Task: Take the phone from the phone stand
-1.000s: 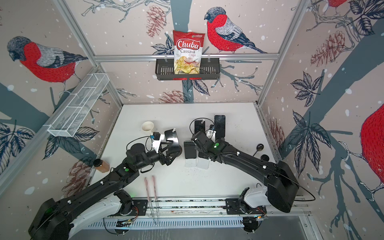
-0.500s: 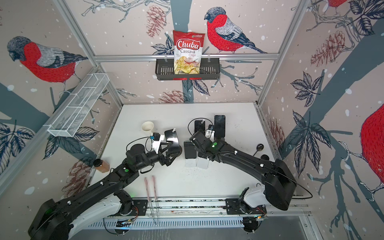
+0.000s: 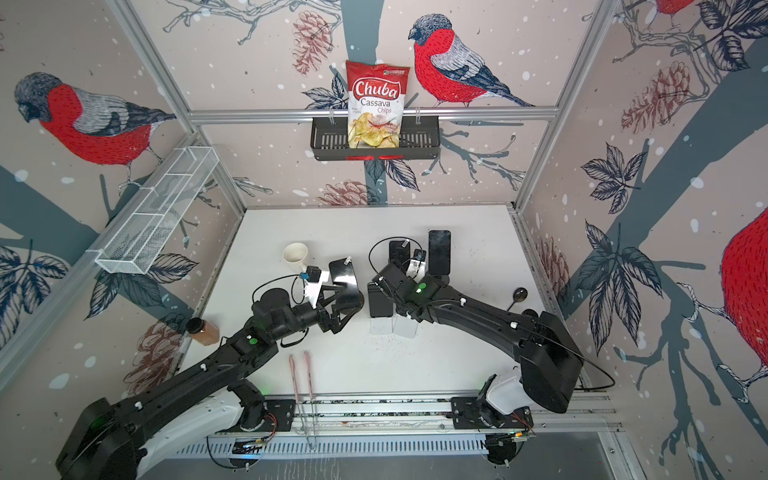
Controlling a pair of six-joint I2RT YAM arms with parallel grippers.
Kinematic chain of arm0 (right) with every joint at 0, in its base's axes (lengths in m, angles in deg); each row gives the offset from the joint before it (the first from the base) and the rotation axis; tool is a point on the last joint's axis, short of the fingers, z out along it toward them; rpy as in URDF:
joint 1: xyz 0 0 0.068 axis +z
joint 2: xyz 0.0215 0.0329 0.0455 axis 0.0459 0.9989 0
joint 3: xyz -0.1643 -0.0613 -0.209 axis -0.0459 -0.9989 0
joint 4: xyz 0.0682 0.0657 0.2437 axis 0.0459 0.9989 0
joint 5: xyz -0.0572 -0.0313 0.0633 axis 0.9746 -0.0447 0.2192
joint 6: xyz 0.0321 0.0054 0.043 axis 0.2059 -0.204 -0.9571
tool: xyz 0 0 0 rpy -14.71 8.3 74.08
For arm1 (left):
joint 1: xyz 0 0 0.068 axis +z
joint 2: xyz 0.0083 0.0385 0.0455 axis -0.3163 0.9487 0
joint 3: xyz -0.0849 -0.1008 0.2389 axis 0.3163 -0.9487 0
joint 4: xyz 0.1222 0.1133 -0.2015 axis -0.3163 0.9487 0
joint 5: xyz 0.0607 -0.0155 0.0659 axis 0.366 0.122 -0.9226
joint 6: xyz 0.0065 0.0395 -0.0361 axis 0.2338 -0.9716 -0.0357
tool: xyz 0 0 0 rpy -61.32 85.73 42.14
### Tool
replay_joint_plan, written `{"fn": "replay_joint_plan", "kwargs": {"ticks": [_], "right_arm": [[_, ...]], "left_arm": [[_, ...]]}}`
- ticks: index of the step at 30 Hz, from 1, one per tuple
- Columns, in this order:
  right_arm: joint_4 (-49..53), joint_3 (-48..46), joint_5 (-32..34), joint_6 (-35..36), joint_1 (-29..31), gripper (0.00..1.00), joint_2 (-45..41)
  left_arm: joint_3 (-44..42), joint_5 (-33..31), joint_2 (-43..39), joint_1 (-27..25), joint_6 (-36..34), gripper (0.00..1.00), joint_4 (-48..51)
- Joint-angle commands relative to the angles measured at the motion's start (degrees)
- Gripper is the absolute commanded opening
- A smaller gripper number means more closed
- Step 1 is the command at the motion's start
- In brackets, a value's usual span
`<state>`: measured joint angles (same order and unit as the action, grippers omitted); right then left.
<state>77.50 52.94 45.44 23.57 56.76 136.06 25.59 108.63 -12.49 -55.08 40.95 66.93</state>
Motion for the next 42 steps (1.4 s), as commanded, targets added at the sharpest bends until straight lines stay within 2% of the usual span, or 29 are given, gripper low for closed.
{"fn": "replay_joint_plan", "kwargs": {"ticks": [1,9,18,34,42], "right_arm": [[1.26,0.23,1.97,-1.02,0.19,0.74,0.12],[0.83,0.07,2.41,-0.84,0.54,0.67,0.38],[0.12,-0.53,4.56,0.98,1.33,0.66,-0.69],[-2.96,-3.27,4.62,9.79,-0.09,0.66,-10.79],[-2.22,-6.74,3.74,10.46,-1.63,0.66,-17.49]], "left_arm": [[-0.15,0.64,-0.11,-0.04,-1.07,0.97,-2.99],[-0.37,0.53,-0.06,-0.01,-1.09,0.97,-2.94],[-0.42,0.28,0.16,-0.01,-1.36,0.97,-3.02],[0.03,0.21,0.94,-0.01,-1.48,0.97,-2.92],[0.21,0.44,1.65,-0.01,-1.34,0.97,-3.34]]}}
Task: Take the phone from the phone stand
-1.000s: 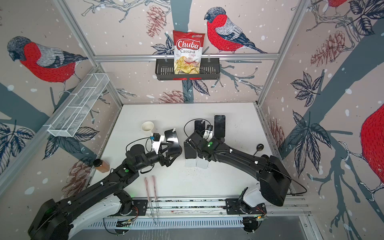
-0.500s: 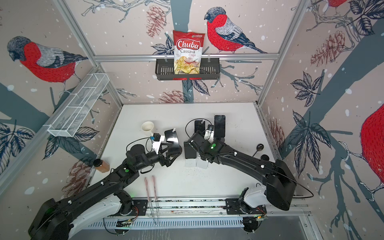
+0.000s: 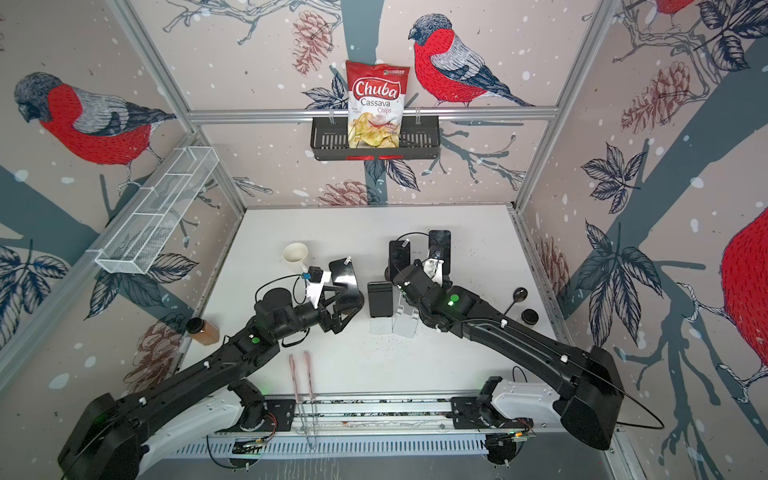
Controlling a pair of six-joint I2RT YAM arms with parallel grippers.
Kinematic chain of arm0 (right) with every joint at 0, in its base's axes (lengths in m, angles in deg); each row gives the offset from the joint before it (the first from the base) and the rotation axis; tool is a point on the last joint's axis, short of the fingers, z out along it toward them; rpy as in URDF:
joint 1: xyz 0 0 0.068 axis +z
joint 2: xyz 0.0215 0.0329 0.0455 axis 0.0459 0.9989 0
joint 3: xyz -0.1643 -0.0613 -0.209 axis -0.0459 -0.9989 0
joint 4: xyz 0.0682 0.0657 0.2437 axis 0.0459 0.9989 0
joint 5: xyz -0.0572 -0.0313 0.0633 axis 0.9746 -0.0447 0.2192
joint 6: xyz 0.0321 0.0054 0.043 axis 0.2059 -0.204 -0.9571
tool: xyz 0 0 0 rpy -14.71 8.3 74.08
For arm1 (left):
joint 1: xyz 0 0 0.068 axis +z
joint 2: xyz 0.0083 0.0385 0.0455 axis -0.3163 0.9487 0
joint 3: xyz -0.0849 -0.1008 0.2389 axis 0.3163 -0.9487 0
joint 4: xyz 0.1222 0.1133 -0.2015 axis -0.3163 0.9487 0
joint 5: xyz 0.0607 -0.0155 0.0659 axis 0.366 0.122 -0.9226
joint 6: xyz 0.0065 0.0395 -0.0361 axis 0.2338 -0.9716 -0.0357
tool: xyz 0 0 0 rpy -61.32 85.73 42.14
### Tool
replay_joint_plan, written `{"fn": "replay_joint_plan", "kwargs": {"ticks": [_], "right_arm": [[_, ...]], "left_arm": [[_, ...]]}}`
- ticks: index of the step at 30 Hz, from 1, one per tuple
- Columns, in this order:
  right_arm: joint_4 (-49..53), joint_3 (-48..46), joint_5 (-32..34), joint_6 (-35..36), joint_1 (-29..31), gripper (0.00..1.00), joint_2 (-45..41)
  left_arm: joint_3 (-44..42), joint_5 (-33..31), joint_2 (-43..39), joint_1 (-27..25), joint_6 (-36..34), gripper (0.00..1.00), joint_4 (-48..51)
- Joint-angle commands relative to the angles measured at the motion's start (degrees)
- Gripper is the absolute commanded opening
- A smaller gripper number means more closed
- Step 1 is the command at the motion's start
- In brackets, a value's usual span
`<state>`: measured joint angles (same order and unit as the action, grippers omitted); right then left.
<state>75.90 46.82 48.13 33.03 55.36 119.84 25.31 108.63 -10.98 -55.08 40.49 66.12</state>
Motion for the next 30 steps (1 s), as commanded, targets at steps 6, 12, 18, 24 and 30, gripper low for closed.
{"fn": "replay_joint_plan", "kwargs": {"ticks": [6,12,18,24,30], "right_arm": [[0.63,-3.06,0.01,-0.20,-0.91,0.66,-3.36],[0.71,-5.45,-1.20,-1.48,-1.14,0.66,-4.50],[1.48,-7.14,-2.42,-3.28,-1.40,0.66,-4.66],[3.68,-8.77,-2.64,-6.17,-1.84,0.66,-5.52],[3.26,-10.91,-3.08,-6.73,-1.84,0.65,-7.42]], "left_arm": [[0.49,0.67,0.41,-0.01,-0.73,0.97,-2.85],[0.57,0.93,0.49,-0.01,-0.62,0.97,-2.93],[0.50,0.93,0.71,-0.01,-0.64,0.97,-3.29],[0.62,1.37,1.61,-0.01,-0.67,0.97,-3.89],[0.91,1.81,2.12,-0.01,-0.72,0.97,-4.22]]}}
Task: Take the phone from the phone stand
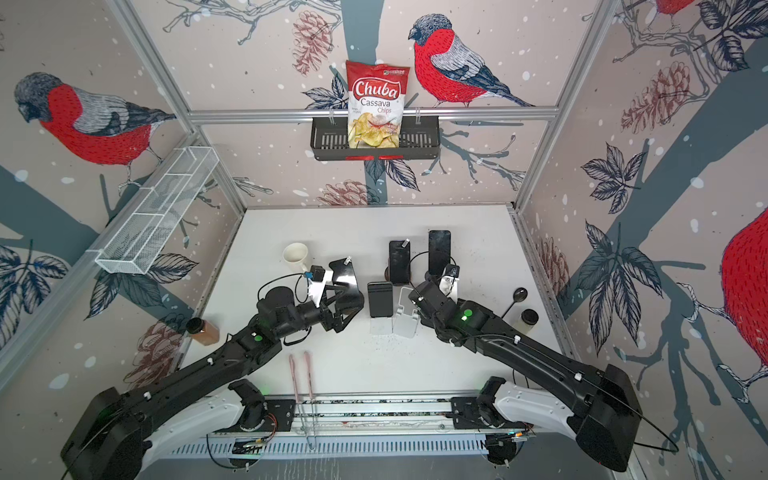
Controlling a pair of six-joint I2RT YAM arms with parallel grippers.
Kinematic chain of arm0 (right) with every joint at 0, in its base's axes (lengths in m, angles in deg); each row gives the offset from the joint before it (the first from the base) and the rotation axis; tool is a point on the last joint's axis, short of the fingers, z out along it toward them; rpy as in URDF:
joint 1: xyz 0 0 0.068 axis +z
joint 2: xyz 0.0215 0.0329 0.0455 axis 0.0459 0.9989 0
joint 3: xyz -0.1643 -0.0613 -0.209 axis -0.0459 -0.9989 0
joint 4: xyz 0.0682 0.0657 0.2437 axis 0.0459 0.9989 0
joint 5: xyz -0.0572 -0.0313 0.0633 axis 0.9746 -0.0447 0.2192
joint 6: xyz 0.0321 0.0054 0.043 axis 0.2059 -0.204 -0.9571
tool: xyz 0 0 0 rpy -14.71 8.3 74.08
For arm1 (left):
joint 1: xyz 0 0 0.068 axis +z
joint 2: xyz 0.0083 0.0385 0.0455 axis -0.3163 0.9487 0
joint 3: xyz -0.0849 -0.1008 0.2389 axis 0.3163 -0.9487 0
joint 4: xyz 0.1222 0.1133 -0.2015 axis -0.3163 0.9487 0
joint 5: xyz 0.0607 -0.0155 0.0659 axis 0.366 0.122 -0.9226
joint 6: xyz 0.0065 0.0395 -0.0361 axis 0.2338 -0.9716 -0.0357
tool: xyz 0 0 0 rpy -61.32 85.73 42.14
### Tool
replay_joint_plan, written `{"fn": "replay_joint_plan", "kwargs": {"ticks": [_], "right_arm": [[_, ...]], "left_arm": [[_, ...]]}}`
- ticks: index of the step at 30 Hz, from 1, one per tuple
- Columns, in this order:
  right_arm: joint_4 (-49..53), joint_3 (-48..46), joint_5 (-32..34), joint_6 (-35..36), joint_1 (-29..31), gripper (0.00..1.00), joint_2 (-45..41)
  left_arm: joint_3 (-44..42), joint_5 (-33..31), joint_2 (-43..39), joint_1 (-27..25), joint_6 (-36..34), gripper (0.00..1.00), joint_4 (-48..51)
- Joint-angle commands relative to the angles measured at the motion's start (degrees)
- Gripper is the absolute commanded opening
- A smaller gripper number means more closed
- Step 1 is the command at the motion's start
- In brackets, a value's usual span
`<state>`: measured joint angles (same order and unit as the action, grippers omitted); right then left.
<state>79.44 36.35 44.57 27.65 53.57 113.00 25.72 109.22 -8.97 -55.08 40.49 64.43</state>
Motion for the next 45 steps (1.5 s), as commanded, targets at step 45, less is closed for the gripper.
{"fn": "replay_joint_plan", "kwargs": {"ticks": [45], "right_arm": [[-15.64,-10.96,-14.02,4.09,-13.65,0.64,10.56]], "left_arm": [[-0.98,4.41,-0.60,-0.09,-4.04,0.97,-4.30]]}}
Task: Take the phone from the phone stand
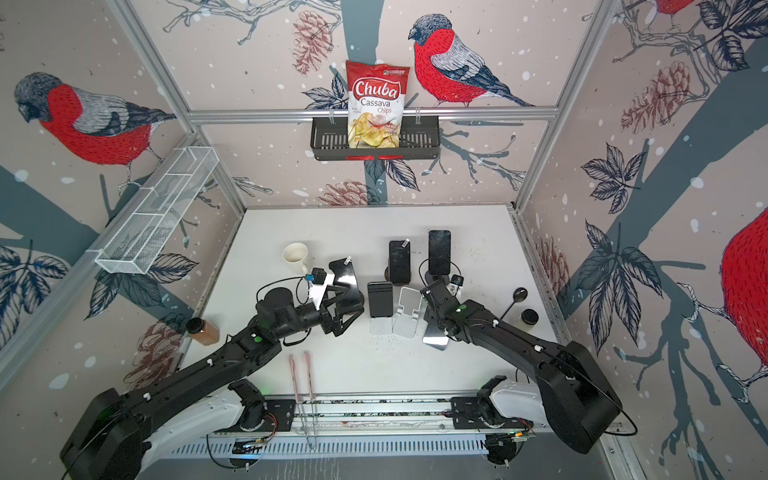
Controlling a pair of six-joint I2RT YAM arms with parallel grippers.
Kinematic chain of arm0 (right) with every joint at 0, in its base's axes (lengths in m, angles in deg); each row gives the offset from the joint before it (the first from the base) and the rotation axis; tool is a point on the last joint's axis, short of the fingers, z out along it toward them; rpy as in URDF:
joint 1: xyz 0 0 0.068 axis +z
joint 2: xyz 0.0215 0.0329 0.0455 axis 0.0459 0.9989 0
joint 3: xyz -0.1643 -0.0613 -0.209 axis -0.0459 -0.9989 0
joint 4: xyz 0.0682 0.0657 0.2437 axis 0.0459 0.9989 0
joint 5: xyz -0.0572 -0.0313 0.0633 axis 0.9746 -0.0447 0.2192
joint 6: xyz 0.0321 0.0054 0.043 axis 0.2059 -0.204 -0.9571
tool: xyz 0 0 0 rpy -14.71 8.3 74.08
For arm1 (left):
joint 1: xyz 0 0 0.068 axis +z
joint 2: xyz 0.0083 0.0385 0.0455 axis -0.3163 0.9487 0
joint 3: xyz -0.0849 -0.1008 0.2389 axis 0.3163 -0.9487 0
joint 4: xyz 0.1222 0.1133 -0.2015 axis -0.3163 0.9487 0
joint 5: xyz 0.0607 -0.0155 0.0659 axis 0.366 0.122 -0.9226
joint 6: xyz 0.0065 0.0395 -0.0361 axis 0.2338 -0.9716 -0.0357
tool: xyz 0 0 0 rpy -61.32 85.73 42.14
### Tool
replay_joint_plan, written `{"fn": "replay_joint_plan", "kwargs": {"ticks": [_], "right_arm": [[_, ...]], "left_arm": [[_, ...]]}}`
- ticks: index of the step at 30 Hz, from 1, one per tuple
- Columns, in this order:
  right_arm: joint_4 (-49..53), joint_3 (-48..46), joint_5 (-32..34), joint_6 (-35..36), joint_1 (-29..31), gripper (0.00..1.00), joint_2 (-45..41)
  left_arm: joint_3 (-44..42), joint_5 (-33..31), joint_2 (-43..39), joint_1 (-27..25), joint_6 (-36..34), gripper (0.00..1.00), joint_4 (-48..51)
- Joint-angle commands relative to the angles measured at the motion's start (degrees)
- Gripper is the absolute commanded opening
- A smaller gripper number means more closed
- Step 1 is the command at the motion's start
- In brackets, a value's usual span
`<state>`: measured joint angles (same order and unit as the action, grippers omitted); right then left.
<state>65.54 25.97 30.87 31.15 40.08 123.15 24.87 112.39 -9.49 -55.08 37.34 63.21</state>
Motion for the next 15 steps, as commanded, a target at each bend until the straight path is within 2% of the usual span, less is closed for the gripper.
{"fn": "replay_joint_plan", "kwargs": {"ticks": [1,15], "right_arm": [[-2.10,-0.84,-0.48,0.66,-0.18,0.64,0.54],[-6.71,-1.76,-1.72,2.15,-1.59,0.64,4.95]], "left_arm": [[-0.13,1.08,0.06,-0.09,-0.90,0.97,-3.09],[-0.57,2.04,0.02,-0.09,-1.09,0.97,-3.56]]}}
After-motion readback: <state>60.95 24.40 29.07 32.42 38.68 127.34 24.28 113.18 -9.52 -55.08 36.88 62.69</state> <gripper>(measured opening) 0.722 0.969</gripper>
